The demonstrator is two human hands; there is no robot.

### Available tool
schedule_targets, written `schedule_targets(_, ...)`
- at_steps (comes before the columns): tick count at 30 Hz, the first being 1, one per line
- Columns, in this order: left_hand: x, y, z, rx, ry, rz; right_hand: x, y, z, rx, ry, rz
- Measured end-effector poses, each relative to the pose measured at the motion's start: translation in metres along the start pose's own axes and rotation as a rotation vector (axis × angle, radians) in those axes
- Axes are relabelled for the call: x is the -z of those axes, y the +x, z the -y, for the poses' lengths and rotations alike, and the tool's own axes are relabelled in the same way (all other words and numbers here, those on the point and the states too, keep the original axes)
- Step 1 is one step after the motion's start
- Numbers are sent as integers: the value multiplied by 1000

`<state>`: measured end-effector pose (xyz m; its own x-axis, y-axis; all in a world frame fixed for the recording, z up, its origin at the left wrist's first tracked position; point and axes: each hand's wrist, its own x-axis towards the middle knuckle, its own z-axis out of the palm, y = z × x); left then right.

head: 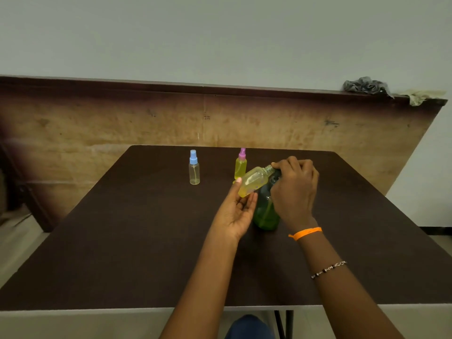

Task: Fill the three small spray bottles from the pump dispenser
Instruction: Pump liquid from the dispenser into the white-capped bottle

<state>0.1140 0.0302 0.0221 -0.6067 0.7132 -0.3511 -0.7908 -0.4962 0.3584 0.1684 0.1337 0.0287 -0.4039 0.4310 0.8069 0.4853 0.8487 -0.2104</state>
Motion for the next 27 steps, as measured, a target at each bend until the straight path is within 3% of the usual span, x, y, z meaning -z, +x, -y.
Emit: schedule_targets(27,4,3,-5,3,-1,-3,-6,-7,2,36,-34,-31)
